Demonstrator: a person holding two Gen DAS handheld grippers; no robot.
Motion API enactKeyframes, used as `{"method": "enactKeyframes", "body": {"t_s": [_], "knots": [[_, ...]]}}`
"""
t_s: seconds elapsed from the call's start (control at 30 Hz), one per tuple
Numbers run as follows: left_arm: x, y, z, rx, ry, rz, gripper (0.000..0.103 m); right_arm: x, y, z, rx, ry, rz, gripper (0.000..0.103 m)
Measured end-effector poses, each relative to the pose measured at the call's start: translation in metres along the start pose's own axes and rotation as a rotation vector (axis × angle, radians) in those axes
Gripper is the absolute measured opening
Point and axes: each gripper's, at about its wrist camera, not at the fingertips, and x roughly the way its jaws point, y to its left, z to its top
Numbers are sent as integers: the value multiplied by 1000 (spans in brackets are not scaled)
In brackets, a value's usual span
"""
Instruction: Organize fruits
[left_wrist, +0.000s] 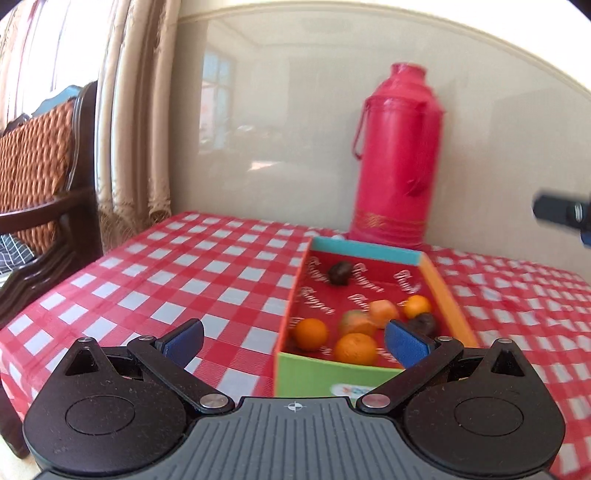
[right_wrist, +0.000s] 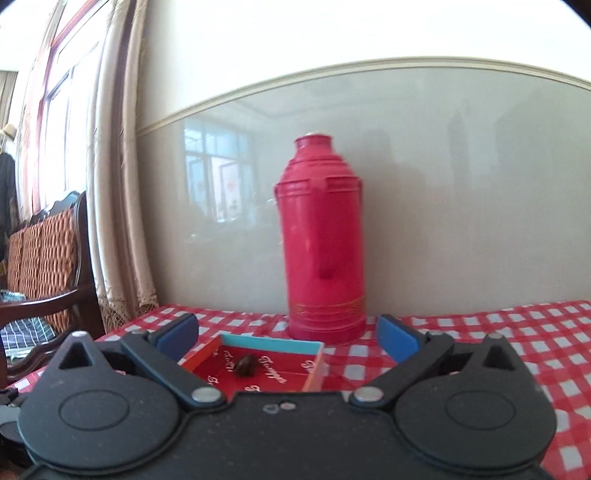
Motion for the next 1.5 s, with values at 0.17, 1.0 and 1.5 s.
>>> {"method": "enactKeyframes", "body": {"t_s": [0.17,1.0,1.5], "knots": [[-57,-5,-11,-3,-41,-36,103,-52,-9,-20,-71,33,-75,97],[-124,-39,-50,161,-115,-65,103,-120,-20,-64,-107,25,-180,97],[-122,-37,-49,140,-106,-80,103,-118,-17,-65,-126,51,-183,97]]}}
